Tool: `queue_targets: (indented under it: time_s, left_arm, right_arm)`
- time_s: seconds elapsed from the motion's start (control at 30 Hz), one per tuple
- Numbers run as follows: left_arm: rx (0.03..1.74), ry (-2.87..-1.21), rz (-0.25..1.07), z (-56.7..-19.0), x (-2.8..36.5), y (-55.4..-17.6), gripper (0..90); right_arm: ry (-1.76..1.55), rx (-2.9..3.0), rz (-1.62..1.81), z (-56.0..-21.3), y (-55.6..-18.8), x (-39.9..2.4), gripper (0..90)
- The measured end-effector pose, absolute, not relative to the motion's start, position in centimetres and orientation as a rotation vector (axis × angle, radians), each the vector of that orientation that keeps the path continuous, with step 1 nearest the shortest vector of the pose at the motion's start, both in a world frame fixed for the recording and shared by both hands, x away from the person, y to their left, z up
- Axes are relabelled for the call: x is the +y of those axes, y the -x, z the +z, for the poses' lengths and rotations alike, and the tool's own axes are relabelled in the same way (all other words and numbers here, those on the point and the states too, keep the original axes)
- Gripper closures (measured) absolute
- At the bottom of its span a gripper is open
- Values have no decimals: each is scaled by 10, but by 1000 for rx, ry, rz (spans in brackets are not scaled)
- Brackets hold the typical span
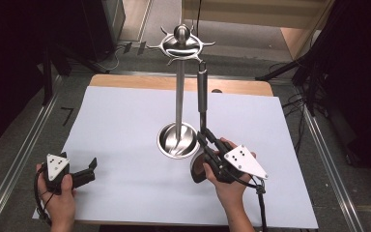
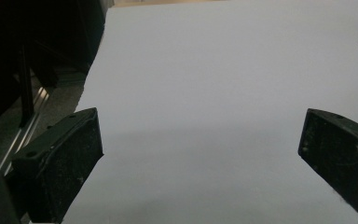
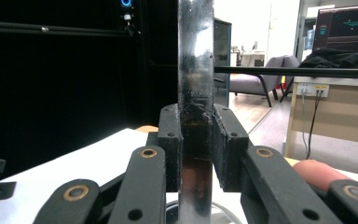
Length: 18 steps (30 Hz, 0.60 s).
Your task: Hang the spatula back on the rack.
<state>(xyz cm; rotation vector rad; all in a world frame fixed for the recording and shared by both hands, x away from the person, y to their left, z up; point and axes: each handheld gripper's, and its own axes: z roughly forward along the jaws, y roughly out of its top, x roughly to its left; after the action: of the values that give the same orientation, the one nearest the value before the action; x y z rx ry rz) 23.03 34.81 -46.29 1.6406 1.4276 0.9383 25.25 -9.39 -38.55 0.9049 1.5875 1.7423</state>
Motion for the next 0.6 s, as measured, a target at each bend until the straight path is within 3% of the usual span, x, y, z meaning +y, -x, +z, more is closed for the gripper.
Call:
queue_targets:
  time_s: [0.6]
  left_arm:
    - [1427, -1644, 938, -463, 348, -231, 2]
  right_arm:
    - [-920, 1652, 1772, -382, -260, -98, 749]
